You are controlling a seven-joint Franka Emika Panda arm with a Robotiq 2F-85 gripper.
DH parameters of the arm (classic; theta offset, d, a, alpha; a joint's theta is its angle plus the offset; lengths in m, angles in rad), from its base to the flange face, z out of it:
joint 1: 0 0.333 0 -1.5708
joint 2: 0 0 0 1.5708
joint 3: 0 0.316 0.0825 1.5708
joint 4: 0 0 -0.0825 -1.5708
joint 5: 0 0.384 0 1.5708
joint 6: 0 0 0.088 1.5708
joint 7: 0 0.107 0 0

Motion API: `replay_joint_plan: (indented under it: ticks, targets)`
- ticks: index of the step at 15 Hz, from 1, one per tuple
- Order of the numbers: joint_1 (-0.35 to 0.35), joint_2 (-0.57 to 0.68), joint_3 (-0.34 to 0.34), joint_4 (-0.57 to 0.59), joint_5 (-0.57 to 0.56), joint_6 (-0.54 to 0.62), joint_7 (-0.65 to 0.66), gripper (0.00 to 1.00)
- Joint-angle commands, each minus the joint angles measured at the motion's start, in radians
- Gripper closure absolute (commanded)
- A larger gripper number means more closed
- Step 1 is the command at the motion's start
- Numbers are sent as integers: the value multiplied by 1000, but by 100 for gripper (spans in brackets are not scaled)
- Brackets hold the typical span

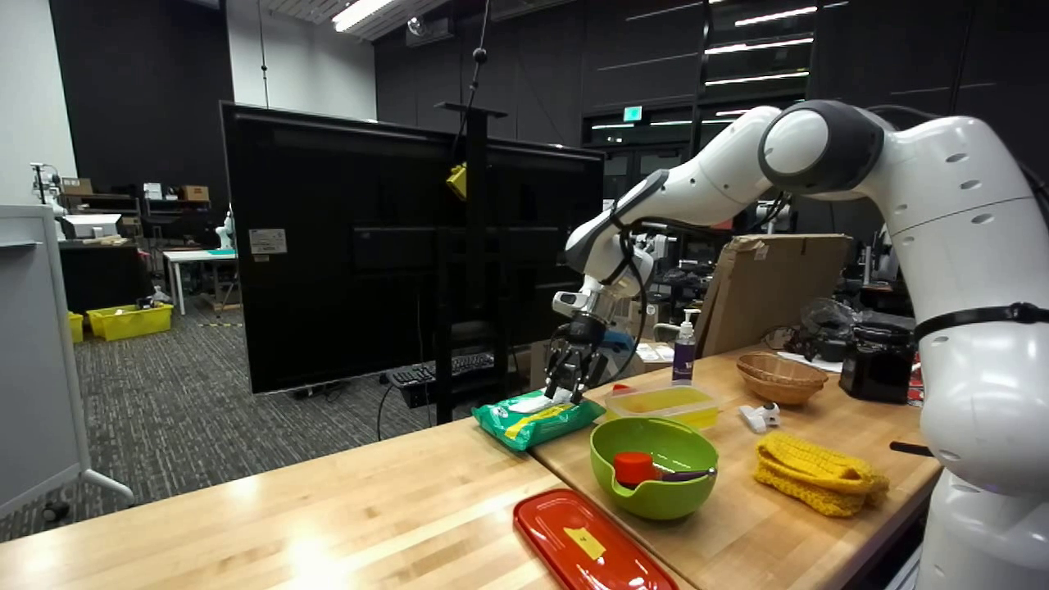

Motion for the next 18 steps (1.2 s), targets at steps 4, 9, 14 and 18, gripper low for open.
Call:
replay_joint_plan:
  ticks: [4, 9, 14, 18]
  targets:
    - [-10, 15, 8, 75, -2, 11, 13, 0]
    - [-9, 38, 22, 94, 55, 52, 20, 0]
    - [-3, 57, 31, 69, 119, 117, 22, 0]
    - [0, 72, 33, 71, 117, 155, 17, 0]
